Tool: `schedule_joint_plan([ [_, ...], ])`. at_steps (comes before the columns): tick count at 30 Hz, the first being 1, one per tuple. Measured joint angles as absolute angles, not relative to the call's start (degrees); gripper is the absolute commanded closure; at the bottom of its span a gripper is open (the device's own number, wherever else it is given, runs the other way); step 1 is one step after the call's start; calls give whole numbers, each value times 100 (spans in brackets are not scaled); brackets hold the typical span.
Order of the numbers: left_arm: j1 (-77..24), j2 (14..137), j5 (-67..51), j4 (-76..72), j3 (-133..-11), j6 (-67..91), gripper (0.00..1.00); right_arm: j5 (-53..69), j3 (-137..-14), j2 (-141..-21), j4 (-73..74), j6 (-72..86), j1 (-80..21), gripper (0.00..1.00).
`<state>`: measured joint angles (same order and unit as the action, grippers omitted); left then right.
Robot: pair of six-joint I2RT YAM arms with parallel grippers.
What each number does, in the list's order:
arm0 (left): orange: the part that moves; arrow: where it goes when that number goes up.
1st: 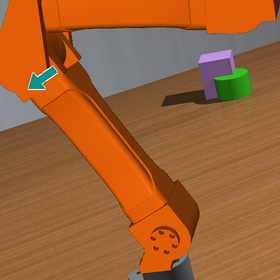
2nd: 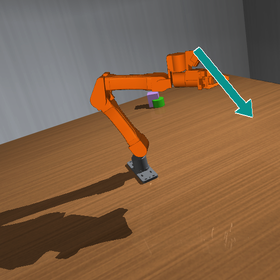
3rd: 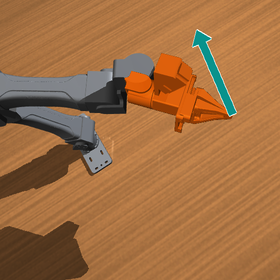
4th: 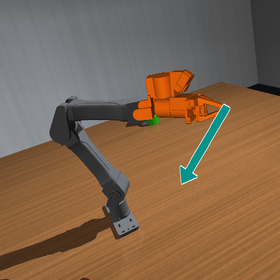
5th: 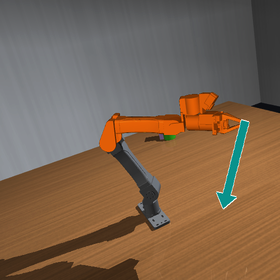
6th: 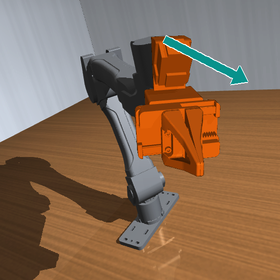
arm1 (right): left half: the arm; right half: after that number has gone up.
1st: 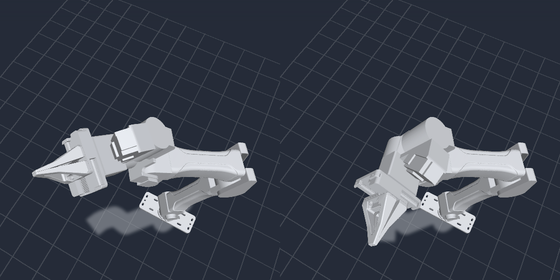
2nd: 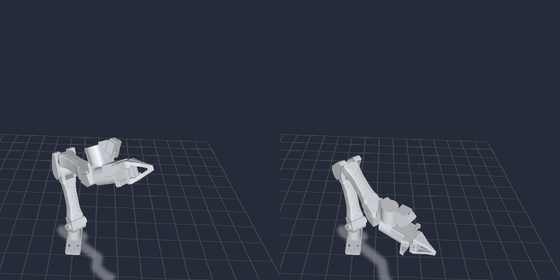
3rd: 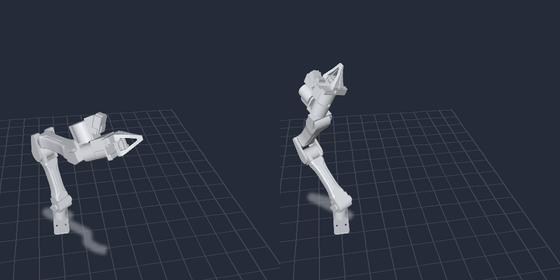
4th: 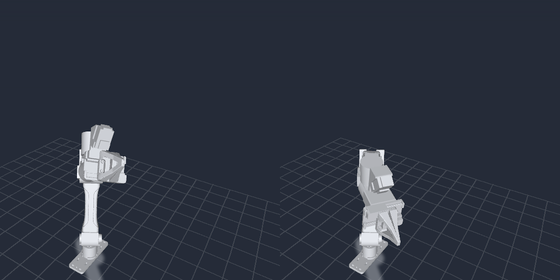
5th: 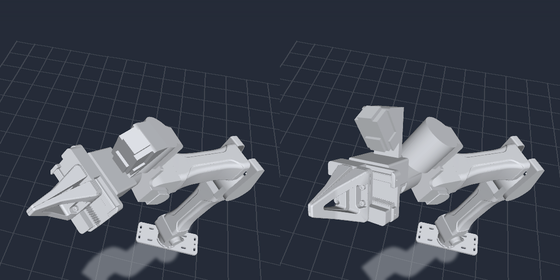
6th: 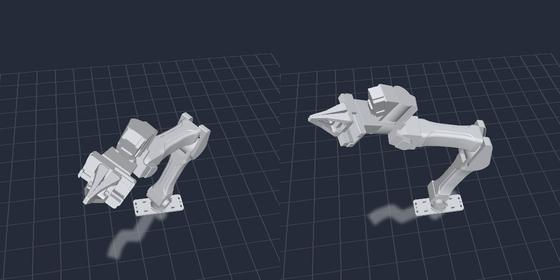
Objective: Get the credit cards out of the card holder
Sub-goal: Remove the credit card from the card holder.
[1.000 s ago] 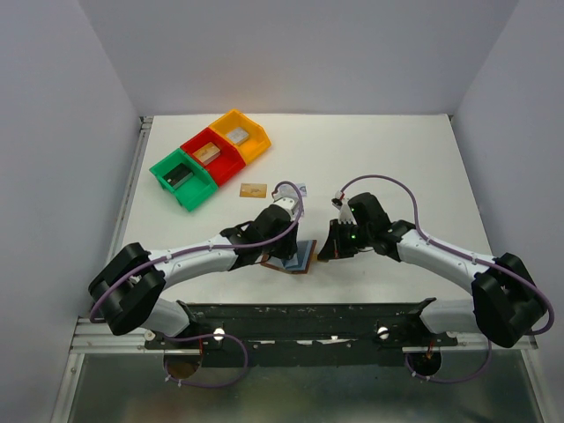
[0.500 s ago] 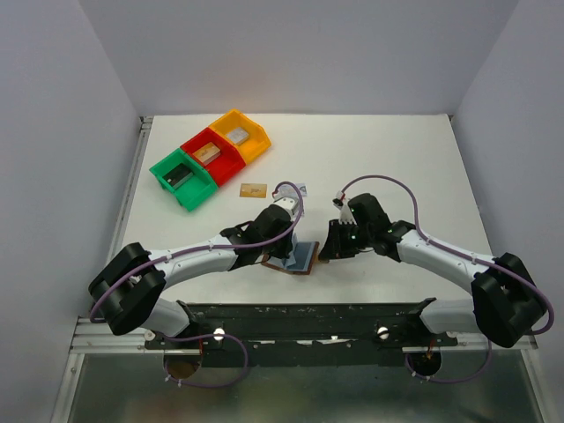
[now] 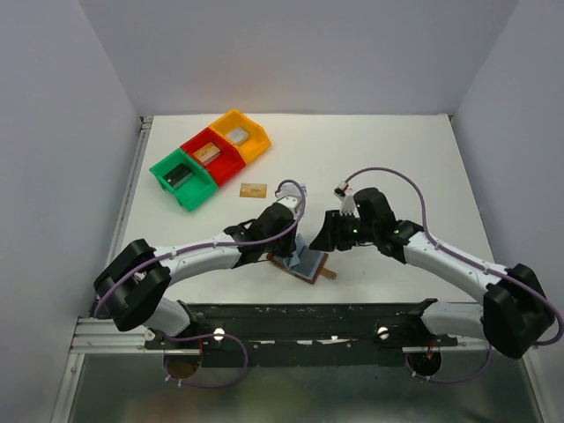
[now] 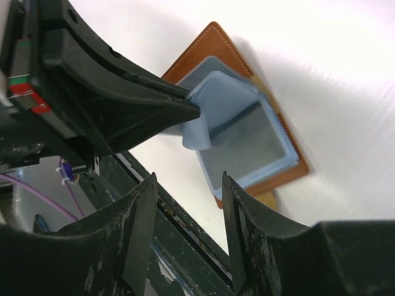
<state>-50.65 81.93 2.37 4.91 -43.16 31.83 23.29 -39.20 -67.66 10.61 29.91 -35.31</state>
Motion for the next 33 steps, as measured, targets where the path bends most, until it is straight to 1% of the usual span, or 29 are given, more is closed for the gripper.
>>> schedule_joint_plan([
  [7, -5065, 8287, 215, 532, -4458, 3367, 100, 2749, -3922, -7865, 530, 3334, -3592, 44],
  [18, -5065, 8287, 211, 513, -4458, 3503, 100, 3068, -3942, -8694, -161, 3551, -3837, 44],
  [21, -5065, 8287, 211, 473, -4456, 3516, 100, 3109, -3975, -8945, -211, 3557, -3876, 46],
  [22, -5065, 8287, 211, 456, -4453, 3518, 100, 3118, -3981, -8993, -222, 3564, -3885, 48],
  [24, -5065, 8287, 209, 427, -4447, 3520, 100, 3144, -3981, -9083, -309, 3599, -3894, 54],
  [28, -5065, 8285, 209, 379, -4416, 3520, 100, 3253, -3981, -9164, -545, 3697, -3896, 69],
  [29, -5065, 8285, 209, 370, -4412, 3520, 99, 3273, -3979, -9164, -589, 3717, -3896, 74],
  [31, -5063, 8285, 211, 349, -4403, 3518, 94, 3282, -3977, -9164, -655, 3756, -3900, 83],
  [32, -5065, 8283, 211, 344, -4399, 3518, 89, 3282, -3972, -9164, -679, 3756, -3900, 87],
  [33, -5065, 8283, 211, 333, -4386, 3516, 82, 3280, -3966, -9161, -692, 3771, -3900, 90],
])
